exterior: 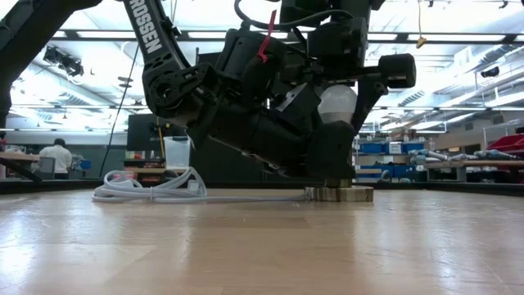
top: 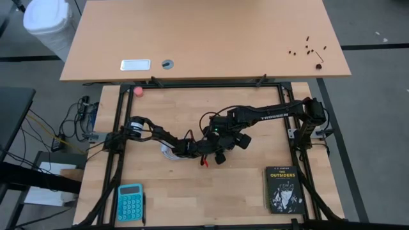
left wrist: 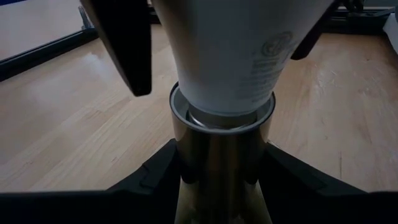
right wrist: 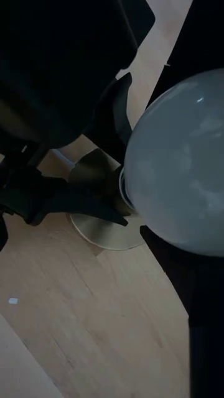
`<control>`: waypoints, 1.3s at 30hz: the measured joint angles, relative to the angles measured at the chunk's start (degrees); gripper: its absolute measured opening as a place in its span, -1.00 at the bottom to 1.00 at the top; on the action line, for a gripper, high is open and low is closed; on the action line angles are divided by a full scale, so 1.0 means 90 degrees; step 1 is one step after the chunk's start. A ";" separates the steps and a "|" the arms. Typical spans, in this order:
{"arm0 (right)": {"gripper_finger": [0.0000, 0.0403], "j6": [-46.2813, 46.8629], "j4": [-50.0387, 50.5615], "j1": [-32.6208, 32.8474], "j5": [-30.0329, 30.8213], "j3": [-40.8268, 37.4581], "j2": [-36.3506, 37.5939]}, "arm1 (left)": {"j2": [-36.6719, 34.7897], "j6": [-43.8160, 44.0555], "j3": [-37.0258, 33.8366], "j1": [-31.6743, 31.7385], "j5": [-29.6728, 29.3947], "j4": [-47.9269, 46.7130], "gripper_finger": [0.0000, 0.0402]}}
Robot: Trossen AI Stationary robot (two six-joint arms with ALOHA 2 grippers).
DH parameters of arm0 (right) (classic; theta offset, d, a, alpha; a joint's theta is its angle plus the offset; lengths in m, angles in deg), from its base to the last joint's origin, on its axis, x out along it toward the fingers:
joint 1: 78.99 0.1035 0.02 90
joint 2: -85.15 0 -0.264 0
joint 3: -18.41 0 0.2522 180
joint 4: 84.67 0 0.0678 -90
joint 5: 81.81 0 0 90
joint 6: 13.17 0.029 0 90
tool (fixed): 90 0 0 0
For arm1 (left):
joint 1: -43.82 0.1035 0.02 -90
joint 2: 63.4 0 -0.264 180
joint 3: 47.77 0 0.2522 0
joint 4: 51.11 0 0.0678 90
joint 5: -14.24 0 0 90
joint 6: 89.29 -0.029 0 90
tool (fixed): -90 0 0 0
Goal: Screw lightbulb
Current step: Insert the white lightbulb into the silver lamp
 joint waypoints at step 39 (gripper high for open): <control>0.29 0.0252 -0.0017 0.0005 -0.0010 0.0000 -0.0005 | 0.0000 -0.0005 0.0000 -0.0002 0.0044 0.0004 -0.08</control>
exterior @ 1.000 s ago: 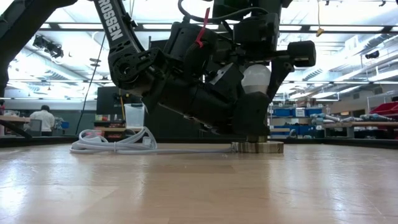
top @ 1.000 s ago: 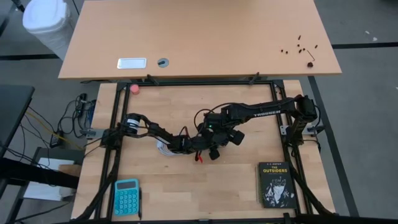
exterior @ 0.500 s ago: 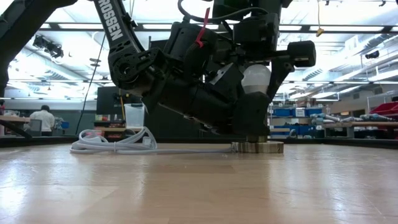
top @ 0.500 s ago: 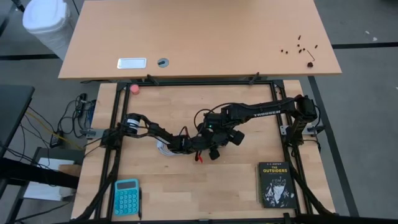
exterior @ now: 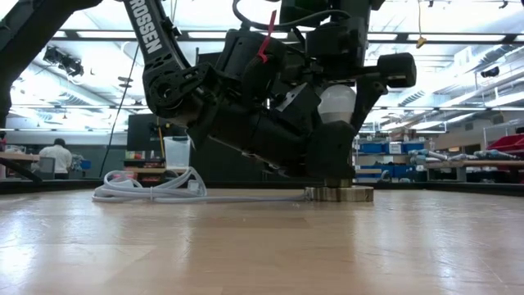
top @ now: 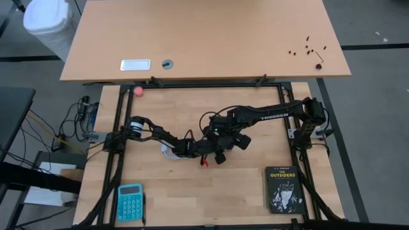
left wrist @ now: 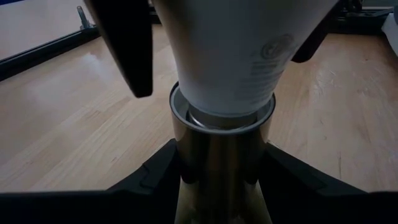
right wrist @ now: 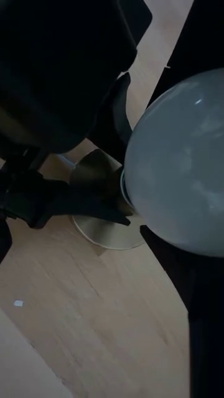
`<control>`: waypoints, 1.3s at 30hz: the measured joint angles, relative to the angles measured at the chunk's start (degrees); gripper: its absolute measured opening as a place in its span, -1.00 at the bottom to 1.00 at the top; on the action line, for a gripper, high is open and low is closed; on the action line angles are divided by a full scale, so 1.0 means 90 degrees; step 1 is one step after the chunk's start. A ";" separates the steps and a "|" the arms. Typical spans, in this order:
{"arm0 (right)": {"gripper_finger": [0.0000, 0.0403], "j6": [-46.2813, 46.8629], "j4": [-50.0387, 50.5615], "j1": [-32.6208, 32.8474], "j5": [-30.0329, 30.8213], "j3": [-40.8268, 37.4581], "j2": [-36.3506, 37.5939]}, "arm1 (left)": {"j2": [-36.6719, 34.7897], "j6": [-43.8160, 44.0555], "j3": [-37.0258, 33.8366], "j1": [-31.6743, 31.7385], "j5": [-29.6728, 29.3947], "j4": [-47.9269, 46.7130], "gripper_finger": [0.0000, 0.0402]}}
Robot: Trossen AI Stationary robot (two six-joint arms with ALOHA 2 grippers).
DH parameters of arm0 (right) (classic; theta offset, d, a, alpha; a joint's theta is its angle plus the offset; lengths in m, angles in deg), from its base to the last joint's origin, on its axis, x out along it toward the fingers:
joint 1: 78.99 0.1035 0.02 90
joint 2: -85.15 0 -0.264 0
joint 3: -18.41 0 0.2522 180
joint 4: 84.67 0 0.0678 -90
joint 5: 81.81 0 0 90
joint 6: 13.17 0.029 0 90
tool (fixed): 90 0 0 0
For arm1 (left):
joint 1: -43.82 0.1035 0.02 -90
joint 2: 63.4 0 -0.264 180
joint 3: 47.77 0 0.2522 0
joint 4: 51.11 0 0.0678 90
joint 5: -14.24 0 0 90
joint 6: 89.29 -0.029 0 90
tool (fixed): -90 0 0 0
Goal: Screw lightbulb
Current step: Insert the white lightbulb into the silver lamp
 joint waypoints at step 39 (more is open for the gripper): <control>0.31 0.4193 -0.0139 -0.0017 -0.0342 -0.0005 -0.0002 | 0.0000 0.0018 0.0002 -0.0010 0.0010 0.0012 -0.08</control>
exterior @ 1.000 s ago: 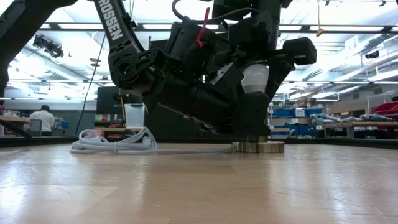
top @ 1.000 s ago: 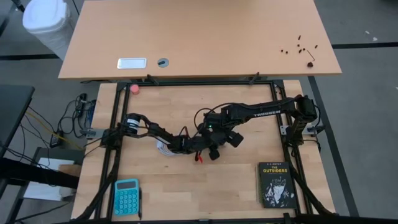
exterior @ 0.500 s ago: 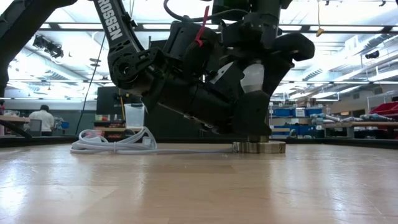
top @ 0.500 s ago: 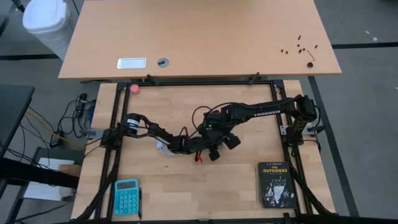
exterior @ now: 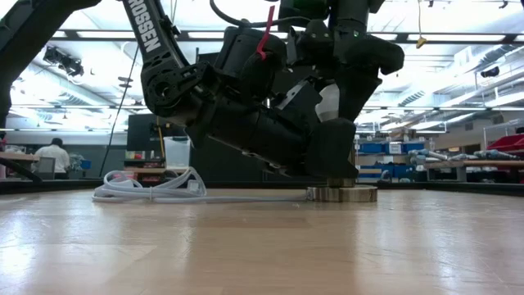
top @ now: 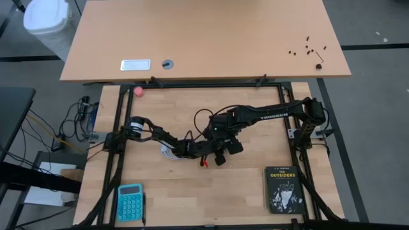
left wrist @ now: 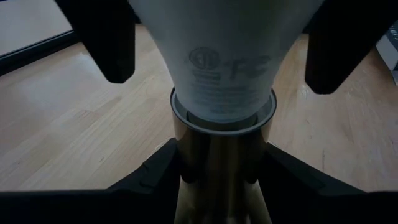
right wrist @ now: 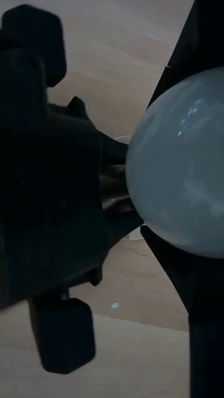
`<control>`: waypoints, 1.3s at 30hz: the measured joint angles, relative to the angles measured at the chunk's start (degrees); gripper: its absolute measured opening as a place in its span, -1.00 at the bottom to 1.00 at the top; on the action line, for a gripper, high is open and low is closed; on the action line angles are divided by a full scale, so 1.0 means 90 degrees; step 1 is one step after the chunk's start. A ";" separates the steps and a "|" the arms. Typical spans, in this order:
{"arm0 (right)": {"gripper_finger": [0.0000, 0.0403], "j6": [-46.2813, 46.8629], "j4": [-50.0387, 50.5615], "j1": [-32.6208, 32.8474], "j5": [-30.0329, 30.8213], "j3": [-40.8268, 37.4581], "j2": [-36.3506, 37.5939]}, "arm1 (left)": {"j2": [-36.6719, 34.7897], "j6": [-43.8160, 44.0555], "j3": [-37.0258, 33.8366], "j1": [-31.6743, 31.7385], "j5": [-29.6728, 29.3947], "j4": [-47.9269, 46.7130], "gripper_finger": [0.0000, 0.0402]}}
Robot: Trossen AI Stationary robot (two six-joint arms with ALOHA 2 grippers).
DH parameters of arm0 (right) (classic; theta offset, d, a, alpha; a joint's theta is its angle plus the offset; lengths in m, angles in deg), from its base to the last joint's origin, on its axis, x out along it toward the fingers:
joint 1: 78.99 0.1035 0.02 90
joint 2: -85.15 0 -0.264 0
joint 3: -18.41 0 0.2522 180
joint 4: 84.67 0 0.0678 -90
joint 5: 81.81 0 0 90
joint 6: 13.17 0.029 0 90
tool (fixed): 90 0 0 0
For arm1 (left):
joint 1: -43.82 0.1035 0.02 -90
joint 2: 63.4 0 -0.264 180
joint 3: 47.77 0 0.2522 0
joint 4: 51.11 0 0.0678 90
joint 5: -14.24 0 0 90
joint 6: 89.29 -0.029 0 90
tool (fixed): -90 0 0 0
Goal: Screw lightbulb
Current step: Insert the white lightbulb into the silver lamp
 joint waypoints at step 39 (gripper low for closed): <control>0.32 0.2774 -0.0460 0.0010 0.0031 -0.0296 0.0007 | 0.0000 0.0043 -0.0002 0.0007 0.0018 -0.0014 -0.08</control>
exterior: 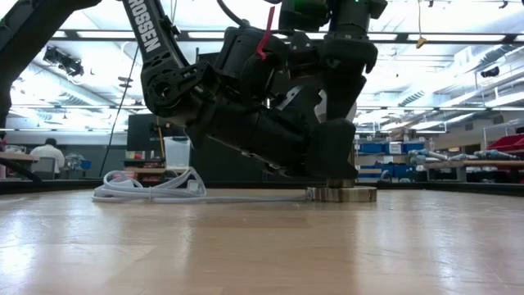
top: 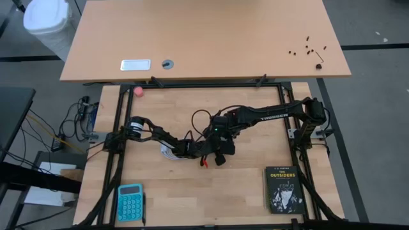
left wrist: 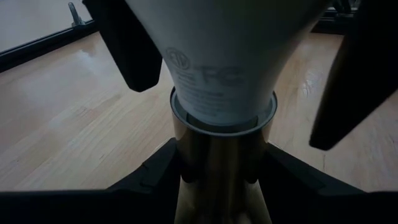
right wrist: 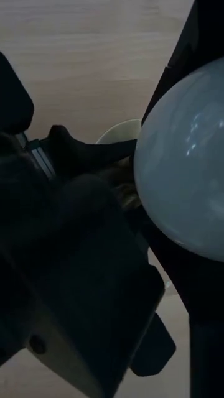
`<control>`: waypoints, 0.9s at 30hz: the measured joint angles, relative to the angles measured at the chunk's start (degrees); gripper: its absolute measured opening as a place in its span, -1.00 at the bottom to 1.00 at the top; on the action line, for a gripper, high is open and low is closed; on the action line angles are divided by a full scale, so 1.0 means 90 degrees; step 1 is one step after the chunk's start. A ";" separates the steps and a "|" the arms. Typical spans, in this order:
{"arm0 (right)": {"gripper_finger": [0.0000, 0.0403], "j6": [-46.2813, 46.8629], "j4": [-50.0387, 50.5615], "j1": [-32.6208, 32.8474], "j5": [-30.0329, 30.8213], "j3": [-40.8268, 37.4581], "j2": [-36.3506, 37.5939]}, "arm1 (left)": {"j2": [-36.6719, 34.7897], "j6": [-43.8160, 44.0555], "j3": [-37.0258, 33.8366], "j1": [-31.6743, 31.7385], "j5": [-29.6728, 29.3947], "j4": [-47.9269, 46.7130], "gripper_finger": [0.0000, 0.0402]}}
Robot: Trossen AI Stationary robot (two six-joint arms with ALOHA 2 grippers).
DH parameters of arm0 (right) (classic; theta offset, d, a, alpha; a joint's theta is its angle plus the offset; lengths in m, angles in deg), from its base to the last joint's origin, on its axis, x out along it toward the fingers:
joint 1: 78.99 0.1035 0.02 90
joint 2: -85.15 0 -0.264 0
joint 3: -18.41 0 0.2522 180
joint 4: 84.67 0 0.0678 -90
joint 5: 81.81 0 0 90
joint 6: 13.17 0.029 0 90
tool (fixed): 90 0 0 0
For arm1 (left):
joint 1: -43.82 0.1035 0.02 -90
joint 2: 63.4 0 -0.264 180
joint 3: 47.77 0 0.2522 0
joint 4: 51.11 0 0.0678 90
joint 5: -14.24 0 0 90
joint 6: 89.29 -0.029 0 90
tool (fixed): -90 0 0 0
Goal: Screw lightbulb
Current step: Insert the white lightbulb into the silver lamp
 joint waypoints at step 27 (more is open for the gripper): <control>0.34 0.2121 0.0128 0.0007 0.0122 0.0002 0.0000 | 0.0000 0.0158 -0.0007 0.0000 -0.0028 -0.0010 -0.08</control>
